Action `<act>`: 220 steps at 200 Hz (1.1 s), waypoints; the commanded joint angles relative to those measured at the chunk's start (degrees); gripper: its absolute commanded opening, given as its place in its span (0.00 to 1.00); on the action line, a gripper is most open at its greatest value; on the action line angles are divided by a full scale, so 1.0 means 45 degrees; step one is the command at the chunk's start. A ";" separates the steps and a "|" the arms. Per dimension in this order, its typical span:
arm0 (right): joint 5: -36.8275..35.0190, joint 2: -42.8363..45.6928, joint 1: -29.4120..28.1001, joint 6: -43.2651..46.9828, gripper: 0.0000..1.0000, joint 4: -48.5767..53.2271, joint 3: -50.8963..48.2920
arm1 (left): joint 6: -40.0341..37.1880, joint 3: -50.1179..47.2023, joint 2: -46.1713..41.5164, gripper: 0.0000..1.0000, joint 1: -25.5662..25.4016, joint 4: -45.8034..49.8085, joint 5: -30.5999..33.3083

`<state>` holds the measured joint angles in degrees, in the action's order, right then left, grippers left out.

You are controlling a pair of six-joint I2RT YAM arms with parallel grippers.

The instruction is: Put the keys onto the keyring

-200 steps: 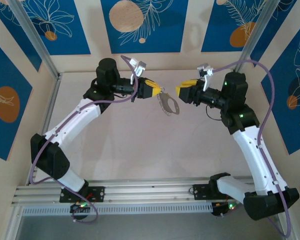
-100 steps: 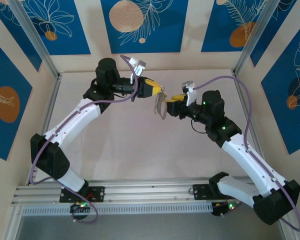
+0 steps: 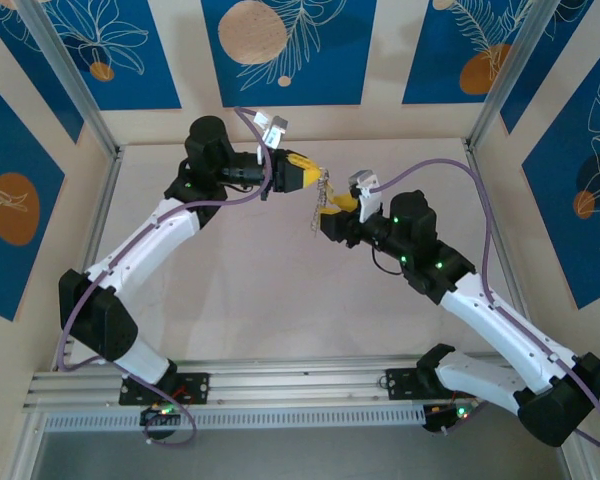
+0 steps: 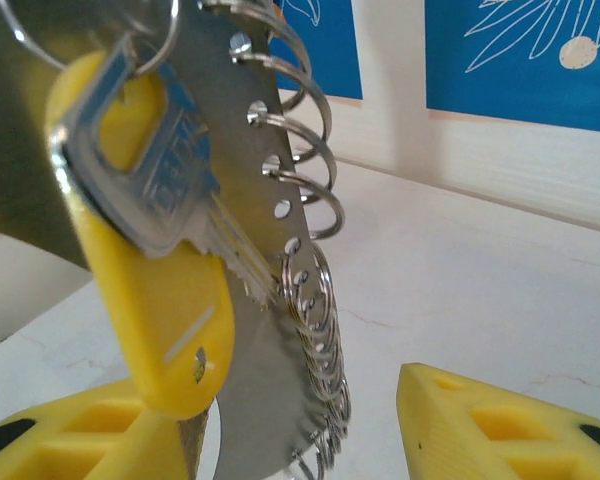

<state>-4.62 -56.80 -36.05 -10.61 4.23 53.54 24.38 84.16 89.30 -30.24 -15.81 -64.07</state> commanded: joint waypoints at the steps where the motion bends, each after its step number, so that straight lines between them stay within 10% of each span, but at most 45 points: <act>1: -0.0766 0.0232 -0.0189 0.0606 0.54 -0.0219 0.0315 | 0.0382 -0.0084 -0.0412 0.00 0.0068 -0.0897 -0.0216; 220: -0.1104 -0.0479 -0.0172 0.2427 0.40 0.0324 0.2171 | 0.0517 -0.0089 -0.0254 0.00 0.0041 -0.1003 -0.0426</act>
<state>-10.31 -58.74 -36.53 -1.02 5.61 60.77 25.91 83.92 89.30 -30.24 -17.47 -64.34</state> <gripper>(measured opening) 0.447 0.047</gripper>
